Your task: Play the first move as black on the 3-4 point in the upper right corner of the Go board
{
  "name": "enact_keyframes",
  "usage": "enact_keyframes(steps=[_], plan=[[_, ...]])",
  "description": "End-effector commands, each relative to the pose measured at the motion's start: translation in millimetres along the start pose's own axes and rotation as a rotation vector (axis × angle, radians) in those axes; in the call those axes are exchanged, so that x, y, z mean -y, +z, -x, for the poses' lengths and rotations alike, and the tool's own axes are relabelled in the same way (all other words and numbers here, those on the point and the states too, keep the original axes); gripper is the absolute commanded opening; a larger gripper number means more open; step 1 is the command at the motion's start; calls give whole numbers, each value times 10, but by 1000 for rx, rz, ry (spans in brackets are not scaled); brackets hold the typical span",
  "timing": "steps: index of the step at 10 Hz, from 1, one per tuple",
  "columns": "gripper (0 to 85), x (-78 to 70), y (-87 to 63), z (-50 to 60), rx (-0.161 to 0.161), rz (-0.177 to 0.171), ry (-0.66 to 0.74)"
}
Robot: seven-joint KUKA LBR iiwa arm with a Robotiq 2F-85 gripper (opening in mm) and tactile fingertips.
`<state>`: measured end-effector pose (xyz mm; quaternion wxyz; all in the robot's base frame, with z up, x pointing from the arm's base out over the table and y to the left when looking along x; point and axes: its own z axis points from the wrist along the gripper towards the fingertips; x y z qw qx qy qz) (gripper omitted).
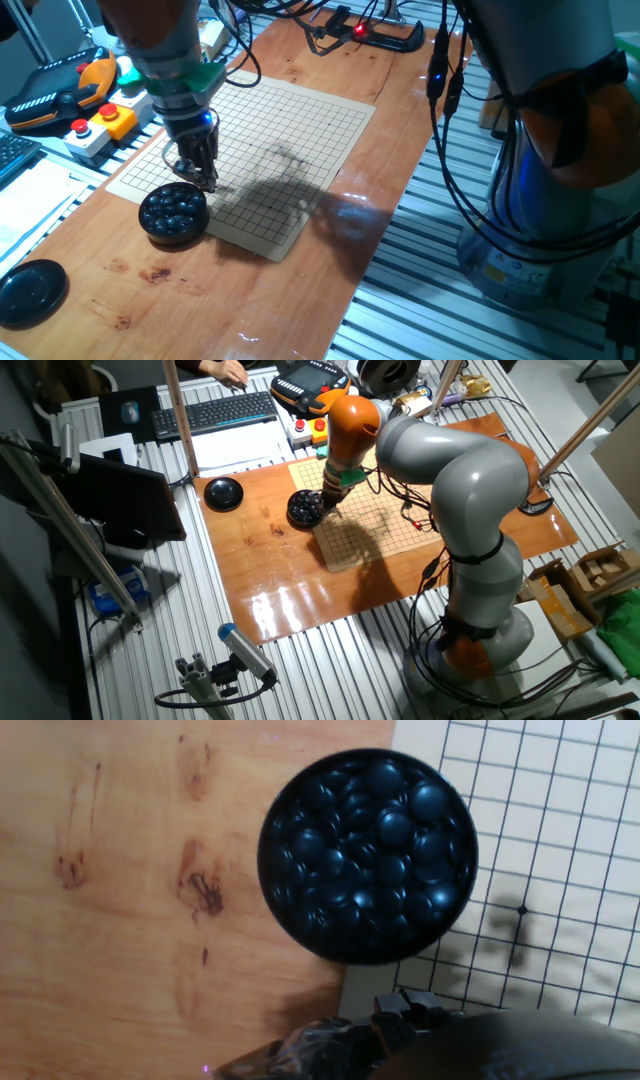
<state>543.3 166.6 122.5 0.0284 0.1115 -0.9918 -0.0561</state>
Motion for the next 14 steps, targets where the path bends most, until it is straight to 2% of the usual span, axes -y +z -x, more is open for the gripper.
enact_keyframes(steps=[1,7,10,12,14], plan=[[7,9,4,-26,0,0,0],[7,20,-115,-298,48,-2,30],[7,68,-113,-410,50,1,18],[7,119,-52,-446,43,8,2],[7,150,92,-495,47,15,-12]])
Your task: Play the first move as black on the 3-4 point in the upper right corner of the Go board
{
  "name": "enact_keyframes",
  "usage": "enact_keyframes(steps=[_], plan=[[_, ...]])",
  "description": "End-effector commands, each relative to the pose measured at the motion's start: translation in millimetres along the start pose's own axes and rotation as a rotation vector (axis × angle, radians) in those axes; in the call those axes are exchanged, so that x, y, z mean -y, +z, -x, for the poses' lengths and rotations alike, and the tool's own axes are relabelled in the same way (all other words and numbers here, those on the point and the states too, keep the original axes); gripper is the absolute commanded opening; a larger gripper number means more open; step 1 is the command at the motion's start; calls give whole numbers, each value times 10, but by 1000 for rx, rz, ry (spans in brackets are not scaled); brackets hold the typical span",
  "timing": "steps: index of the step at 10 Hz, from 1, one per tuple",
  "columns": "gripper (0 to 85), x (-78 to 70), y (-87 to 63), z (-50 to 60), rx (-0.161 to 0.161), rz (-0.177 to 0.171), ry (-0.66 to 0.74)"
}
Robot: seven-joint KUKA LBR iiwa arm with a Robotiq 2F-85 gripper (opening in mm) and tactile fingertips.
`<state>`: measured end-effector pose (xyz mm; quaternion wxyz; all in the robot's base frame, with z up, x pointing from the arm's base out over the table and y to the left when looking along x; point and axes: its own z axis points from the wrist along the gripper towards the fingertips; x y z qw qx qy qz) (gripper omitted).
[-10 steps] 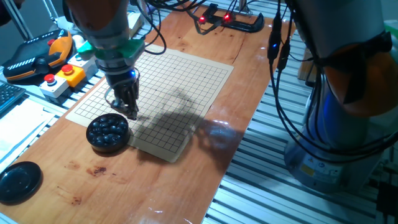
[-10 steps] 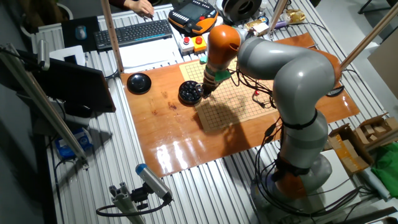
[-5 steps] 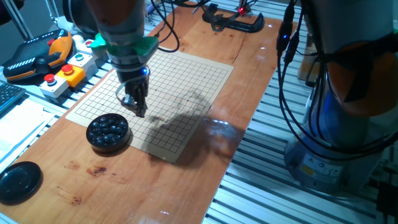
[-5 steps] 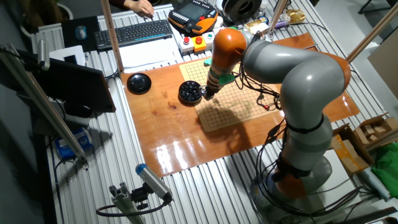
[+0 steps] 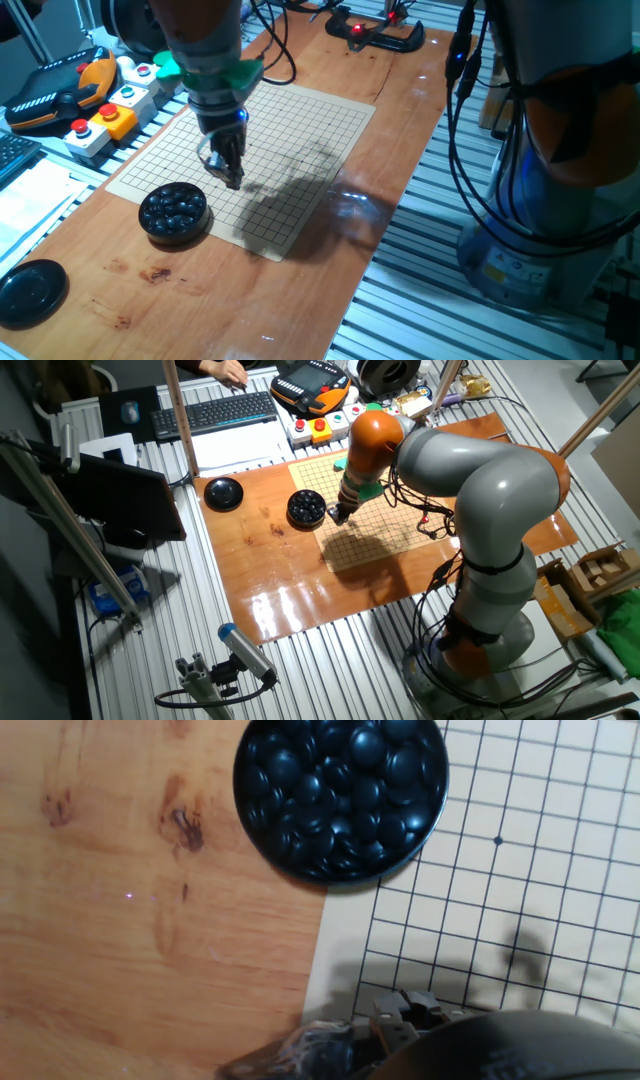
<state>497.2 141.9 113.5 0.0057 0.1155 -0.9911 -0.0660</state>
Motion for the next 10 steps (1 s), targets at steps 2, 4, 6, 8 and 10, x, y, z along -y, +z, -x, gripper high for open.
enact_keyframes(steps=[2,4,6,8,10], plan=[[7,36,96,-68,4,3,-12],[7,89,171,-116,3,12,-26],[7,106,266,-158,-7,15,-36],[7,121,321,-188,-23,20,-38],[7,127,324,-199,-35,15,-30]])
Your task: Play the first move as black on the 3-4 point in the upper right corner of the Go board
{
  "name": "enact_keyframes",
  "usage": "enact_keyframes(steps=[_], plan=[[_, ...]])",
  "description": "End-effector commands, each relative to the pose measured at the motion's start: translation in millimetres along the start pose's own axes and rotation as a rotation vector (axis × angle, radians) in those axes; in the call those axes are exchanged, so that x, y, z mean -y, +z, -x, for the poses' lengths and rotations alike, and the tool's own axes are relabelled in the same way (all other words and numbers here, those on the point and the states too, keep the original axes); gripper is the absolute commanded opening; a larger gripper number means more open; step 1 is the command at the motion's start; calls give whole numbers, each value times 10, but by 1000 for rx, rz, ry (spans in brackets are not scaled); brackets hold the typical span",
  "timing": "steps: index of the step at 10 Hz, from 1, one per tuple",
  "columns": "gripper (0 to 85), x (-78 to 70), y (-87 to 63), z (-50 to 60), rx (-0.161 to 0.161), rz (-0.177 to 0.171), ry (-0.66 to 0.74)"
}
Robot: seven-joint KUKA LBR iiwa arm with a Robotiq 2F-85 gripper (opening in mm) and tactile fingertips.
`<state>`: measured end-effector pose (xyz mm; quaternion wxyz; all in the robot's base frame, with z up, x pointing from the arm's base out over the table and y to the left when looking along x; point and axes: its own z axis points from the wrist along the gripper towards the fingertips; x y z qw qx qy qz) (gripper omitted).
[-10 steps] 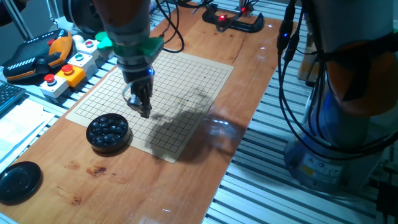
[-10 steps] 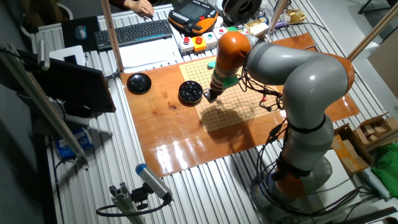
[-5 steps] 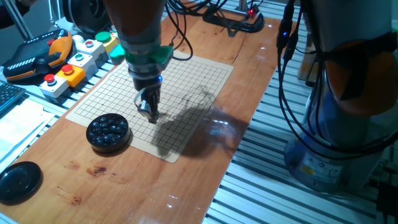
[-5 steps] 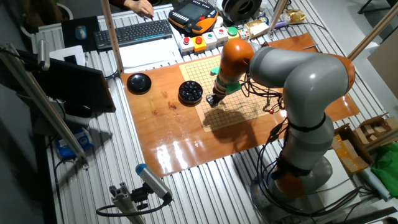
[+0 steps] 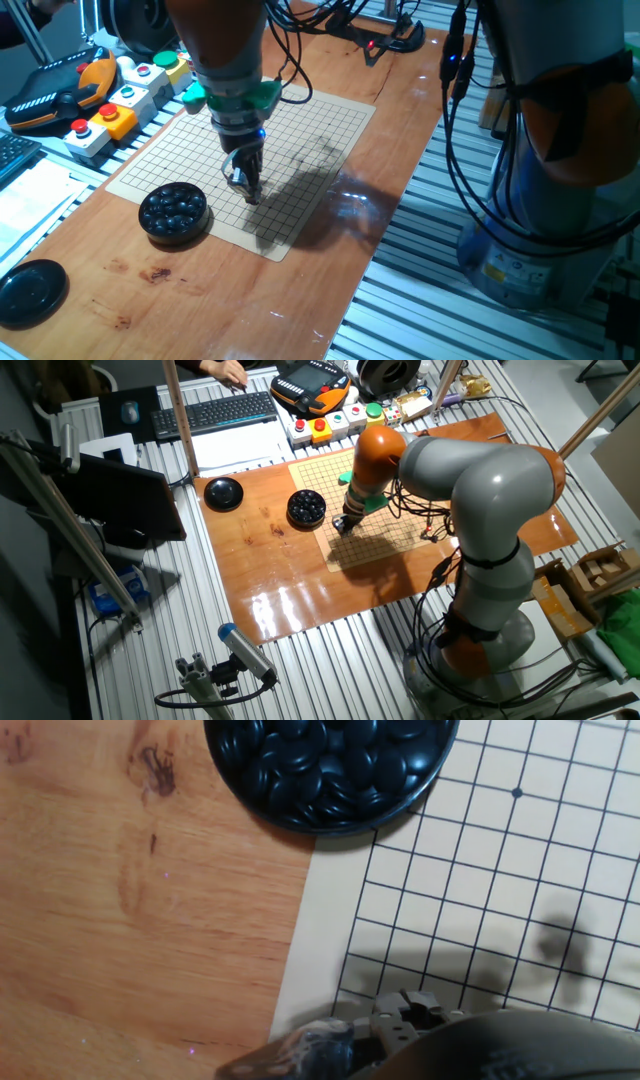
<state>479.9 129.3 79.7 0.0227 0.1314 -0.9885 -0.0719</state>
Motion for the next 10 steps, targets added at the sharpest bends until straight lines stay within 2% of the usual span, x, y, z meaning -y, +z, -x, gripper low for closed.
enact_keyframes(steps=[1,10], plan=[[7,-1,0,-2,-2,2,3],[7,-19,-17,-12,17,-11,34]])
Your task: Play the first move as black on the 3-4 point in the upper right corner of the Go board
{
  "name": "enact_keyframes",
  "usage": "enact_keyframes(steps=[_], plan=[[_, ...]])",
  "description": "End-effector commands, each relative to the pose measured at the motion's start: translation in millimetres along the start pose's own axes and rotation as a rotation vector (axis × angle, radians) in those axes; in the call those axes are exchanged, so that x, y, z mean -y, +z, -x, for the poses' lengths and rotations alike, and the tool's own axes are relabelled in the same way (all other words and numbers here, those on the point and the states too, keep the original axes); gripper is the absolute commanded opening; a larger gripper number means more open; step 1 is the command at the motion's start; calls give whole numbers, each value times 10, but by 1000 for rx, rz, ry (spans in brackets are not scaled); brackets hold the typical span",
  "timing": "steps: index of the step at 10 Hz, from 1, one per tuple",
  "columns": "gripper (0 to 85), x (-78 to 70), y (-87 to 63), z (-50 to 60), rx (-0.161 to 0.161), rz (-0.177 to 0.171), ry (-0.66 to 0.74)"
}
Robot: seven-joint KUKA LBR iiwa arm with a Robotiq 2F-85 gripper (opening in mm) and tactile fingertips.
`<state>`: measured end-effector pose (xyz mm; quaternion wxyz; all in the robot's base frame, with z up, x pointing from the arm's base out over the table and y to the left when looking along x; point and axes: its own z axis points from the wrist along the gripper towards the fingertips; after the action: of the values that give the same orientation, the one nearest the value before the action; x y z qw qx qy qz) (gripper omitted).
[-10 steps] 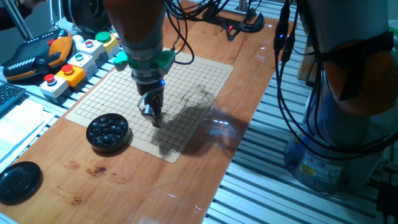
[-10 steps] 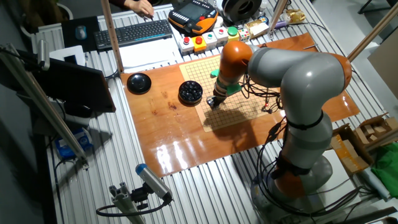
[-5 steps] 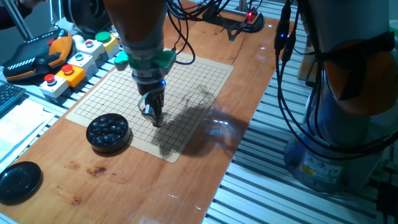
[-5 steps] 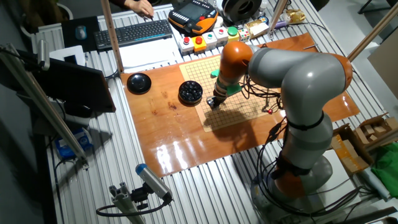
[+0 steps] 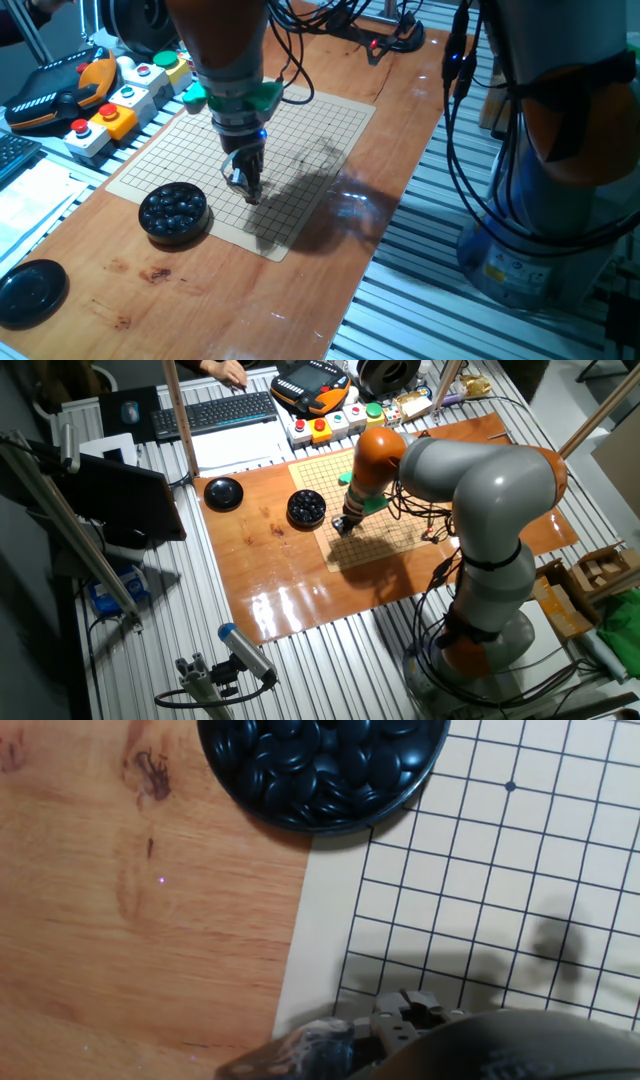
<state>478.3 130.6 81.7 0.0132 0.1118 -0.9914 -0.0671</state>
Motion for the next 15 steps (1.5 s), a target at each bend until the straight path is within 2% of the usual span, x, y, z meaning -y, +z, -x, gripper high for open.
enact_keyframes(steps=[1,2,3,6,8,11,13,15], plan=[[7,0,0,0,6,1,15],[7,0,0,0,15,8,44],[7,0,0,0,26,-13,74],[7,0,0,0,9,-36,112],[7,0,0,0,14,-6,106],[7,8,-9,-20,-5,7,72],[7,-19,-35,-72,-8,-10,62],[7,-23,-51,-92,-7,-11,59]])
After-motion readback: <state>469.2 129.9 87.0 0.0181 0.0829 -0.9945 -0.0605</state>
